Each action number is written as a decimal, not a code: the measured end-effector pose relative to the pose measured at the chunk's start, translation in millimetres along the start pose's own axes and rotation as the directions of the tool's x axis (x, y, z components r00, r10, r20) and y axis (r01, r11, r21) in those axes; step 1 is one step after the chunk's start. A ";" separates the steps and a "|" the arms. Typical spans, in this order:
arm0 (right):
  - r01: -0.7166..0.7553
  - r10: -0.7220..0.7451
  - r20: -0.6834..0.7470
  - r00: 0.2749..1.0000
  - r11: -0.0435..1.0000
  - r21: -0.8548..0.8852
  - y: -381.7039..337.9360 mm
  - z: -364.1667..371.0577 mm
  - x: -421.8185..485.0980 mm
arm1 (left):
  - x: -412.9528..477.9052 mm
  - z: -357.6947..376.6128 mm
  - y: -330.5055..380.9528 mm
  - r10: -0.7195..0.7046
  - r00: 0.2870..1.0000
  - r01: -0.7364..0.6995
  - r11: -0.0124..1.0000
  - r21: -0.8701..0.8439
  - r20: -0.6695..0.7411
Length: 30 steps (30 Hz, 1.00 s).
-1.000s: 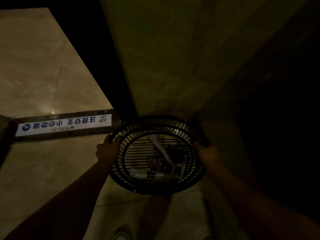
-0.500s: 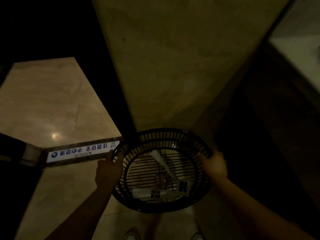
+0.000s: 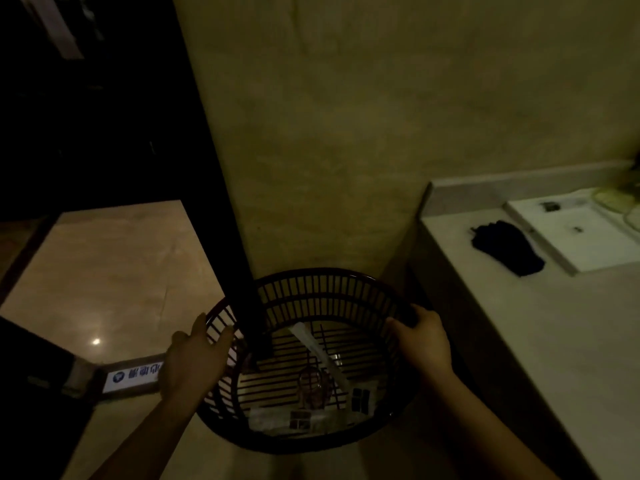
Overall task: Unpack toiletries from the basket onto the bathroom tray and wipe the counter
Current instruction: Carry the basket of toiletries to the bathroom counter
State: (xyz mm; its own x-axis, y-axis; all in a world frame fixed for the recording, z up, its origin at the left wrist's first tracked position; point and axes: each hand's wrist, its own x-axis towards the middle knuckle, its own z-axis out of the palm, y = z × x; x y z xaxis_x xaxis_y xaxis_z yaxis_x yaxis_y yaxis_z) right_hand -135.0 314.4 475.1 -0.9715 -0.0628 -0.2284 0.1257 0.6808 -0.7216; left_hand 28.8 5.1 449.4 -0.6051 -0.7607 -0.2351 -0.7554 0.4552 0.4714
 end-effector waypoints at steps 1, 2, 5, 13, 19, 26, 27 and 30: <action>0.013 -0.013 0.007 1.000 1.000 0.017 -8.6 -11.5 -3.1 | -3.3 -13.4 7.8 0.018 1.000 -0.018 1.000 0.013 -0.015; 0.021 -0.021 0.008 1.000 0.999 0.028 -16.8 -23.1 -6.7 | -6.6 -26.7 15.5 0.034 0.999 -0.034 0.999 0.018 -0.024; 0.056 -0.054 -0.046 0.997 0.998 0.033 -37.5 -56.5 -17.4 | -18.8 -63.2 38.1 0.089 0.995 -0.087 0.995 0.038 -0.041; 0.204 -0.189 -0.175 0.966 0.976 0.070 -83.5 -134.2 -37.0 | -52.2 -140.2 91.6 0.288 0.947 -0.275 0.956 0.107 -0.141; 0.235 -0.208 -0.255 0.944 0.969 0.081 -99.2 -186.2 -41.5 | -64.0 -157.1 137.9 0.332 0.901 -0.292 0.940 0.175 -0.278; 0.278 -0.224 -0.324 0.919 0.952 0.130 -92.0 -254.8 -35.0 | -84.5 -161.0 204.6 0.378 0.864 -0.339 0.925 0.169 -0.332; 0.285 -0.230 -0.351 0.908 0.952 0.111 -90.6 -265.1 -32.8 | -88.3 -159.8 215.5 0.385 0.860 -0.350 0.923 0.161 -0.336; 0.291 -0.243 -0.381 0.892 0.954 0.073 -83.4 -293.7 -22.6 | -97.9 -151.7 245.7 0.417 0.844 -0.392 0.909 0.142 -0.337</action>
State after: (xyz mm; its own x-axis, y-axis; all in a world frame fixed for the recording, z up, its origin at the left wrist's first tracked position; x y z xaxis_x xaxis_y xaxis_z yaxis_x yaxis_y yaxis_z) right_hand -182.5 473.3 732.4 -0.9738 0.0567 0.2204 -0.1481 0.5777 -0.8027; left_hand -59.4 121.3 717.2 -0.7410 -0.6084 0.2844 -0.4850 0.7777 0.4001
